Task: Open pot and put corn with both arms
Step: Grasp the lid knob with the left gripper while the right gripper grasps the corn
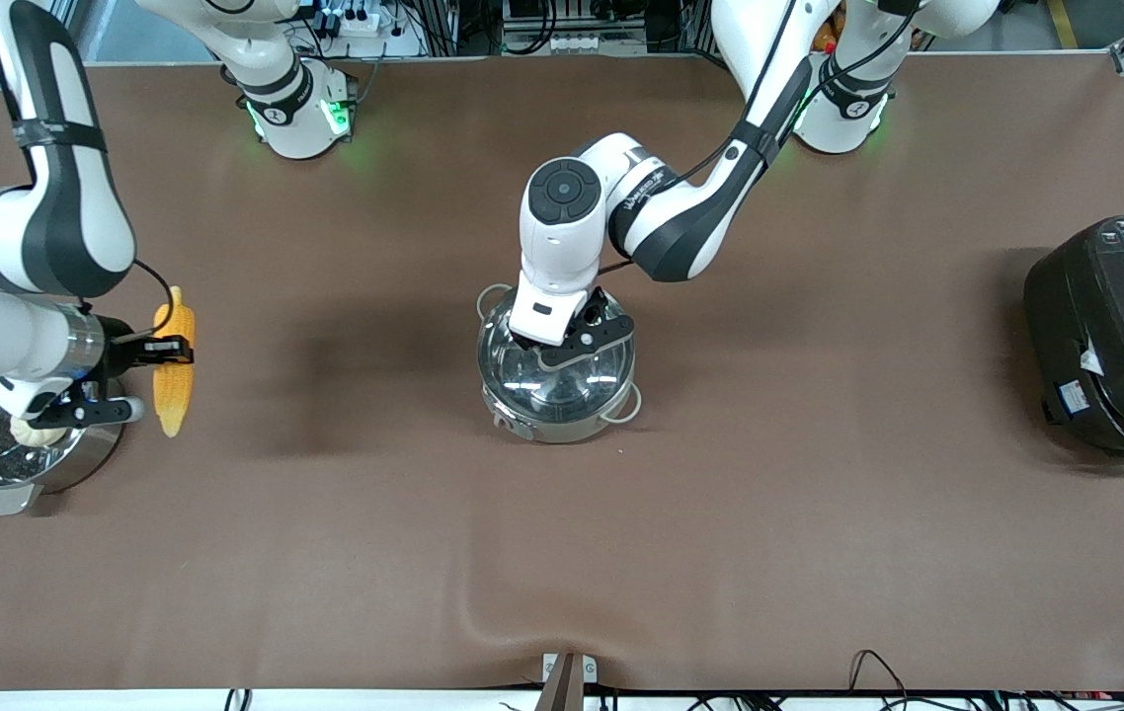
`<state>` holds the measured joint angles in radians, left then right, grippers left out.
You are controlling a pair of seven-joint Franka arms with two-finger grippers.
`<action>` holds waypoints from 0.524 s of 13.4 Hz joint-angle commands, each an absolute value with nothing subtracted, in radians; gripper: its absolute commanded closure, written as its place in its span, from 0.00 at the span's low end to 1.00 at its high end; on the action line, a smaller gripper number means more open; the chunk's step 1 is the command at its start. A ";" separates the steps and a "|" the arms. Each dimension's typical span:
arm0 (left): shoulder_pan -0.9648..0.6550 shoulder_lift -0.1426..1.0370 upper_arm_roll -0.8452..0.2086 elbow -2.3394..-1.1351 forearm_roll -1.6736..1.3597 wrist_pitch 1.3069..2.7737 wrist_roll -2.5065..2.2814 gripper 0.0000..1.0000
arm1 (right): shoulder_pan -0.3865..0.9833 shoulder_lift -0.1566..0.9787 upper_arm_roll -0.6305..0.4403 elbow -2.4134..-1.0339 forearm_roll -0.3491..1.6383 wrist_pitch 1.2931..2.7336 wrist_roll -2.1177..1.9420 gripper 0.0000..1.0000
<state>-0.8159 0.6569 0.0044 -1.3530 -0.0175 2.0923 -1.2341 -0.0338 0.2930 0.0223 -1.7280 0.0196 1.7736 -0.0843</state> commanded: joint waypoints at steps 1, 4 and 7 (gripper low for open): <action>-0.819 0.666 0.011 -1.331 -0.009 2.088 -1.236 1.00 | 0.036 0.314 0.020 -1.626 0.049 1.674 0.016 0.93; -0.789 0.614 0.011 -1.331 -0.008 2.039 -1.217 1.00 | 0.097 0.328 0.018 -1.542 0.113 1.626 0.106 0.96; -0.738 0.510 0.008 -1.339 -0.029 1.923 -1.088 1.00 | 0.113 0.328 0.020 -1.532 0.170 1.626 0.112 0.97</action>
